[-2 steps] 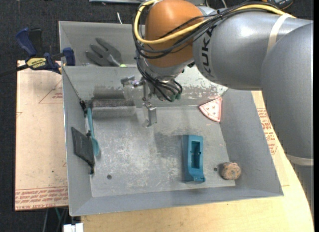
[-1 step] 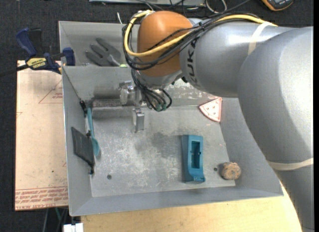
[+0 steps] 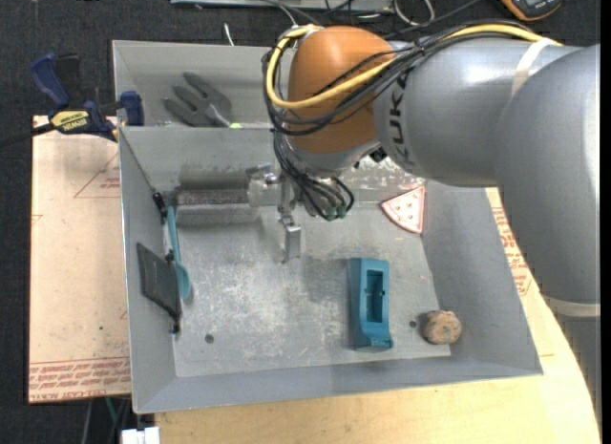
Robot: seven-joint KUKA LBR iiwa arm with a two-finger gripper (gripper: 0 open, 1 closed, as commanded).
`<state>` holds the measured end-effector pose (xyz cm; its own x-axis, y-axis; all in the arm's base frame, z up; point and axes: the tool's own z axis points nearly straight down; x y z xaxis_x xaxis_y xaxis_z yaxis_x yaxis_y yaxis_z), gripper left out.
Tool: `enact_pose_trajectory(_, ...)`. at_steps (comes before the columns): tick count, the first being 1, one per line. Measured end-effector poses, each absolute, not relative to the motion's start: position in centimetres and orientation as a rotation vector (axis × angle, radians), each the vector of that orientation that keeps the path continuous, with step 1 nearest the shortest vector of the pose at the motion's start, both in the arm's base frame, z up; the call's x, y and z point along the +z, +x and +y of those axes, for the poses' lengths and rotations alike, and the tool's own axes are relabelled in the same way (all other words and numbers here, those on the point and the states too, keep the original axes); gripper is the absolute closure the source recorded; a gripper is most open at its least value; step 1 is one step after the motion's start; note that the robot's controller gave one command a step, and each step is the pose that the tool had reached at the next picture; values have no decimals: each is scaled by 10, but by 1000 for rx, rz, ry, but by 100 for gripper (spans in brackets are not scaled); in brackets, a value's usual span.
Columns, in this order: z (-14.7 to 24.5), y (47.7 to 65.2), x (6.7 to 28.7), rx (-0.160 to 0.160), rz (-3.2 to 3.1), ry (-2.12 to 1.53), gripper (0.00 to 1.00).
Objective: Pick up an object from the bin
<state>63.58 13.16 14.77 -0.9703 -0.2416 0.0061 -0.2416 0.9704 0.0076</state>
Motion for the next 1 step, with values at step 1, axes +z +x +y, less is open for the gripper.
enact_pose_trajectory(1, 132, 616, 176, -5, -3100, 516, 0)
